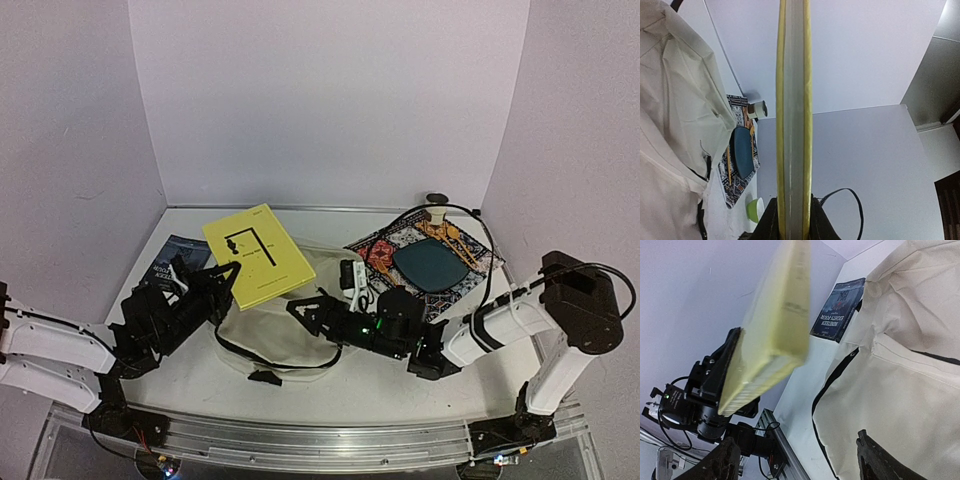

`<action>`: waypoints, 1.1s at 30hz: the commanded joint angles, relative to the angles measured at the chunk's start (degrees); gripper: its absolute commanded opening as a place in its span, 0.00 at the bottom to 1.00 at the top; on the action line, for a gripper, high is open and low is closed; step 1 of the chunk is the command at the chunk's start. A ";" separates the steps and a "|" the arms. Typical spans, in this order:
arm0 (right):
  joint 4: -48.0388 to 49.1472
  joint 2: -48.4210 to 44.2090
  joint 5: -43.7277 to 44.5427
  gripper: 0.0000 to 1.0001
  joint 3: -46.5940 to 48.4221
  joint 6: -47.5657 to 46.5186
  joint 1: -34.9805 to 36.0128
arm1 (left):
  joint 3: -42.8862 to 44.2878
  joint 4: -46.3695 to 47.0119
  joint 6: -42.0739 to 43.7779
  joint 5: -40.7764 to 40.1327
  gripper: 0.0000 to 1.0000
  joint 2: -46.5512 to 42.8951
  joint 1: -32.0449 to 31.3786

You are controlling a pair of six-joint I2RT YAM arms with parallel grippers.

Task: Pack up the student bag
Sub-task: Pass from the left arm to the right

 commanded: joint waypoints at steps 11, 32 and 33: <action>40.49 -3.35 -4.30 0.78 3.85 0.40 -4.55 | 8.70 8.95 -4.05 4.31 0.00 4.67 -0.03; 40.48 -8.56 -4.83 0.80 1.94 0.00 -7.76 | 11.48 9.04 -3.94 6.98 0.00 5.92 1.29; 40.45 -8.48 -4.97 0.79 2.26 -0.02 -7.85 | 11.79 9.04 -4.30 7.43 0.00 6.30 1.29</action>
